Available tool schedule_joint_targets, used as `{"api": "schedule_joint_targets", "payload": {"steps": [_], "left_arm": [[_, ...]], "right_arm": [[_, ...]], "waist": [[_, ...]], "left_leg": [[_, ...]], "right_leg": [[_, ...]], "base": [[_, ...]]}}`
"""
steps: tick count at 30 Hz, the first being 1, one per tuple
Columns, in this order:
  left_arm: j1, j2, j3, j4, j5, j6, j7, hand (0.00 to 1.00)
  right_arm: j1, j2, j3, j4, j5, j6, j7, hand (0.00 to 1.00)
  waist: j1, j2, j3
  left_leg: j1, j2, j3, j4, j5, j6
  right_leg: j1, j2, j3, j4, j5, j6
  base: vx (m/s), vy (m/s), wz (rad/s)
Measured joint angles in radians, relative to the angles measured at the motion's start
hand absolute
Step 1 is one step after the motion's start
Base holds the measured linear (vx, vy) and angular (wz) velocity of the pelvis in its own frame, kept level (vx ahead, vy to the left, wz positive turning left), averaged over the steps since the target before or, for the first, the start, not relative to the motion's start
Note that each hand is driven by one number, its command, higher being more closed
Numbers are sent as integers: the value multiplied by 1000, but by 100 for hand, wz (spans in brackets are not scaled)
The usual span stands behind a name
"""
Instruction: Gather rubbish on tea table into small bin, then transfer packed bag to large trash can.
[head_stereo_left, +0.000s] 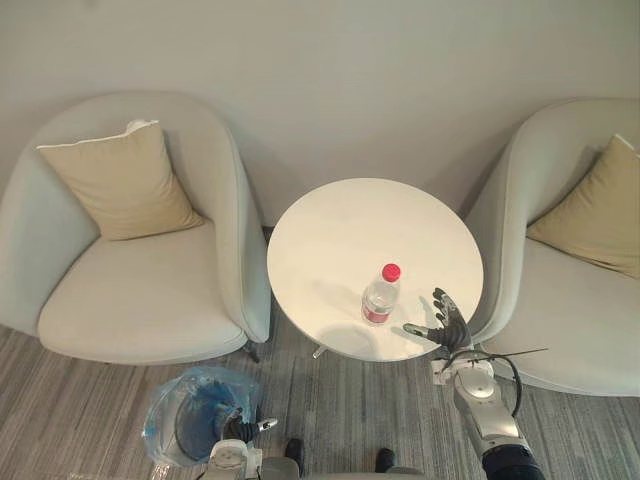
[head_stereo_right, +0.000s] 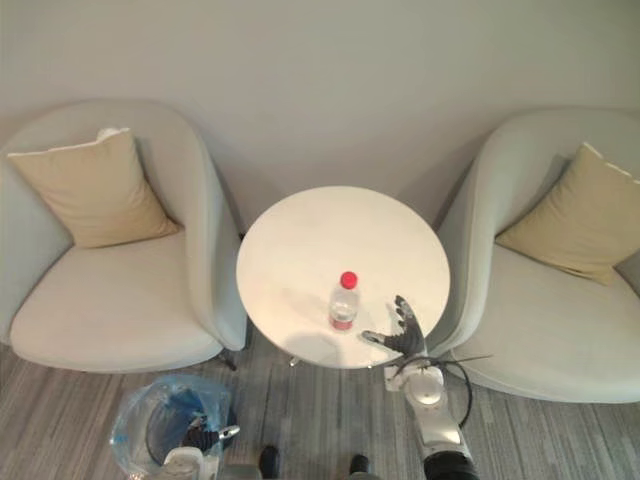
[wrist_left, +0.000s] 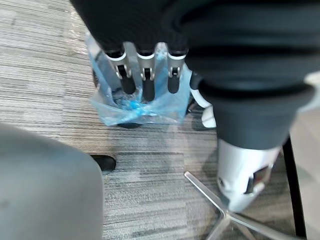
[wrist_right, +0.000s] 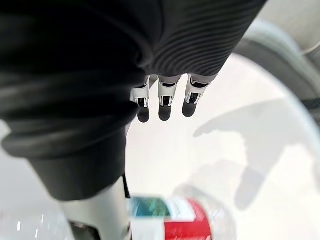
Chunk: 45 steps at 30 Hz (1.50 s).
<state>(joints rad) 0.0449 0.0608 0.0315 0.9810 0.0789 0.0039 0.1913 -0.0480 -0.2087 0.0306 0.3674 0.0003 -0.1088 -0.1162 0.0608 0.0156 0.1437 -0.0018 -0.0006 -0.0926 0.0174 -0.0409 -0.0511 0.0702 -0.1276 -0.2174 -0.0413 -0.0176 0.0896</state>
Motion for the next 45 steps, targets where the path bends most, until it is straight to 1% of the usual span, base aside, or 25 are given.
{"api": "schedule_joint_targets", "payload": {"steps": [2, 5, 8, 13, 17, 18, 19, 21, 26, 29, 34, 38, 40, 43, 45], "left_arm": [[0, -5, 1, -7, -1, -1, 1, 0], [0, -8, 0, -9, -1, -4, 1, 0], [0, -9, 0, -14, -2, -10, 1, 0], [-15, -17, -2, -32, -3, -19, 1, 0], [-25, -19, -12, -41, -5, -20, 1, 0], [-26, -20, -12, -50, -9, -21, 2, 0], [-28, -21, -13, -51, -12, -21, 2, 0], [-33, -22, -16, -52, -24, -21, 3, 0], [-36, -22, -19, -68, -43, -32, 4, 0], [-37, -23, -19, -69, -43, -37, 5, 0], [-37, -23, -19, -69, -42, -37, 5, 0], [-37, -24, -19, -71, -41, -36, 5, 0], [-36, -24, -19, -69, -32, -33, 4, 0], [-36, -24, -19, -67, -20, -29, 2, 0], [-35, -24, -22, -65, 0, -23, 1, 0]], "right_arm": [[-15, 2, 9, 1, 0, 0, -4, 0], [-30, 5, 12, 2, 0, 0, -18, 0], [-32, 8, 12, 13, 1, 0, -24, 0], [-78, 15, 13, 46, 2, 0, -39, 0], [-113, 13, 13, 53, 23, 0, -56, 0], [-130, 14, 15, 66, 37, 0, -60, 0], [-138, 14, 14, 74, 42, 0, -62, 100], [-169, 14, 19, 85, 42, 0, -67, 100], [-220, 17, 36, 85, 44, 0, -88, 100], [-224, 18, 41, 85, 49, 0, -92, 100], [-220, 18, 50, 71, 63, 0, -90, 100], [-139, 13, 49, -55, 80, -2, -75, 100], [-61, 13, 47, -167, 79, -10, -58, 100], [11, 14, 31, -224, 78, -17, -42, 100], [97, 14, 11, -282, 78, -18, -28, 100]], "waist": [[8, 7, 5], [8, 20, 12], [11, 24, 18], [34, 42, 64], [37, 60, 82], [39, 62, 96], [43, 64, 99], [49, 69, 109], [59, 71, 131], [63, 72, 133], [63, 76, 135], [61, 78, 137], [57, 78, 136], [49, 78, 136], [41, 78, 134]], "left_leg": [[-1, -1, -4, 0, 0, 0], [-13, -4, -26, 3, 1, 2], [-33, -6, -51, 3, 9, 1], [-36, -7, -59, 4, 13, -2], [-86, -8, -88, 4, 28, -8], [-87, -8, -95, 4, 29, -8], [-88, -8, -96, 4, 29, -8], [-94, -10, -102, 5, 29, -8], [-109, -10, -108, 5, 28, -8], [-111, -10, -109, 5, 28, -8], [-109, -10, -108, 7, 27, -7], [-104, -9, -99, 37, 8, -7], [-98, -9, -88, 37, 7, -6], [-86, -8, -84, 36, 7, -6], [-65, -7, -82, 33, 7, -7]], "right_leg": [[2, 0, -4, 0, -1, -1], [1, 0, -24, -1, -2, -2], [0, 0, -49, -2, -3, -4], [-6, 0, -54, 2, -6, -6], [-38, 1, -80, 7, -6, -6], [-35, 1, -86, 7, -6, -7], [-36, 2, -86, 7, -6, -7], [-38, 1, -91, 7, -6, -7], [-51, 1, -94, 7, -6, -7], [-51, 1, -93, 7, -6, -8], [-51, 1, -82, 9, -8, -10], [-47, 1, -60, 25, -16, -15], [-47, 0, -44, 27, -19, -12], [-38, 0, -38, 26, -20, -10], [-21, -1, -33, 24, -23, -6]], "base": [[16, -4, 11], [4, -5, 16], [-3, -8, 25], [-53, 5, 6], [-22, -3, 20], [23, -4, 15], [23, 1, 10], [17, 8, 8], [13, 7, 4], [0, 0, 0], [0, 0, 0], [-21, 20, -9], [-28, 15, -18], [-37, 9, -6], [-53, 7, -4]]}}
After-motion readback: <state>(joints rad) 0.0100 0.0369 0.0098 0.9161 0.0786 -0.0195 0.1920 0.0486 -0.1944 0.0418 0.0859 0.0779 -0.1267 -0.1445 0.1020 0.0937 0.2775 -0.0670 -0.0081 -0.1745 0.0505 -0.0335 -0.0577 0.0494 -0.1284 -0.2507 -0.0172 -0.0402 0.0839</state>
